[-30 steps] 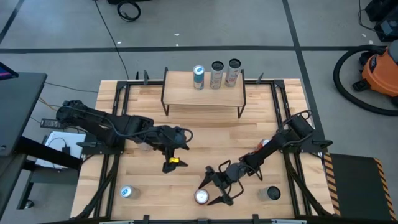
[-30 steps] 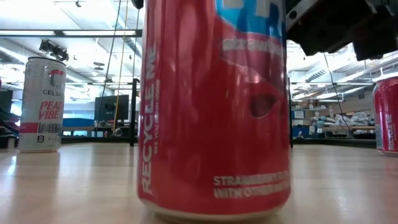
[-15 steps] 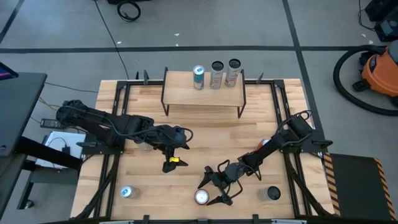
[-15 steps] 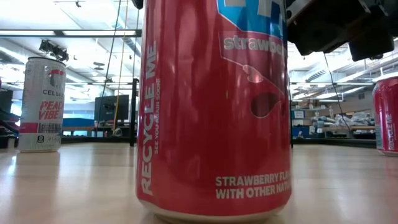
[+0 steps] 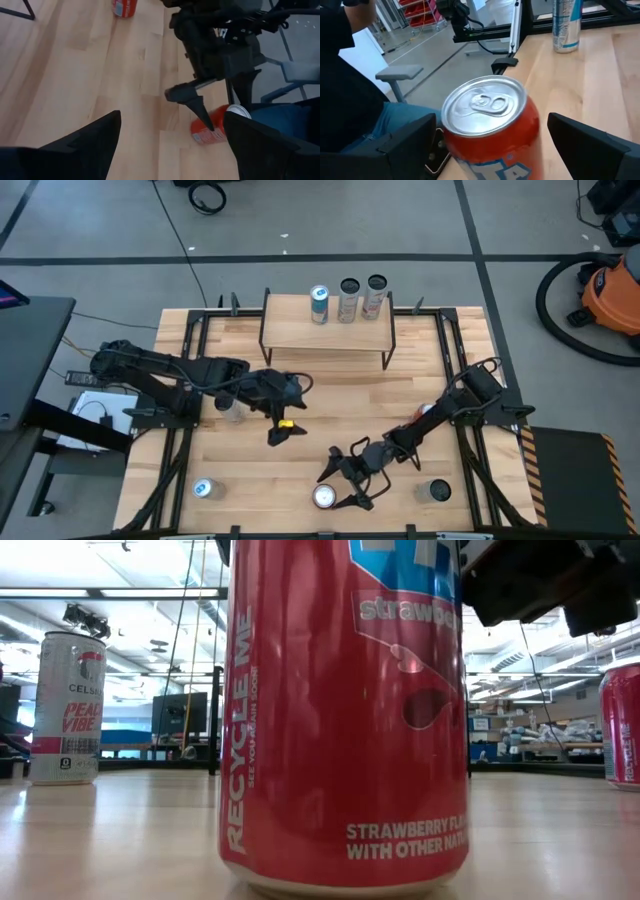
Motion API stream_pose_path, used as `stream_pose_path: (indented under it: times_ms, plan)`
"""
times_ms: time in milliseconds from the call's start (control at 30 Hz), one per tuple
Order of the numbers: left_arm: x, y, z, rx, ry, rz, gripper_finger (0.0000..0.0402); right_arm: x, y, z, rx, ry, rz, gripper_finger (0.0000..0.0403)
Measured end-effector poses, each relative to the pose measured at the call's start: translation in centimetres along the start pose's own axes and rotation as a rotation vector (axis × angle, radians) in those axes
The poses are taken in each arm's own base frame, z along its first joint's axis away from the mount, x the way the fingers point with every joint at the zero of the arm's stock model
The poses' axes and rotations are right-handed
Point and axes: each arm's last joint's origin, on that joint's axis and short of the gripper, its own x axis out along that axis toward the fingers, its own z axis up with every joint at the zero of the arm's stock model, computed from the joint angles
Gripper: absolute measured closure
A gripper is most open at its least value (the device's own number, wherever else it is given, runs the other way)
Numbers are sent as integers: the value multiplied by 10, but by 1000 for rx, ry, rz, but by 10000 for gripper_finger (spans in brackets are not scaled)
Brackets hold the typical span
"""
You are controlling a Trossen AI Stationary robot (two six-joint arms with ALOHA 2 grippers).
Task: Place canned beverage on shelf
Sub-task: Put the left red soda can on the shelf
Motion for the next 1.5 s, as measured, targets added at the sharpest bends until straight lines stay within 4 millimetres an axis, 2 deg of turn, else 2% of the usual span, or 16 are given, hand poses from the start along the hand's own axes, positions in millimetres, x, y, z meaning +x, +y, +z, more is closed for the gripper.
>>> stream_pose_path:
  times_ms: [200, 700, 1167, 1500]
  plan:
    - [0, 1, 1, -15, -2, 3, 49, 5, 4, -8, -8, 10, 20, 11]
    - [0, 1, 1, -55, -4, 2, 49, 6, 4, -6, -10, 13, 18, 14]
    - [0, 1, 1, -55, -4, 2, 49, 6, 1, -5, 18, -8, -38, 90]
    - [0, 1, 1, -53, -1, 0, 49, 8, -3, 2, 47, -29, -50, 95]
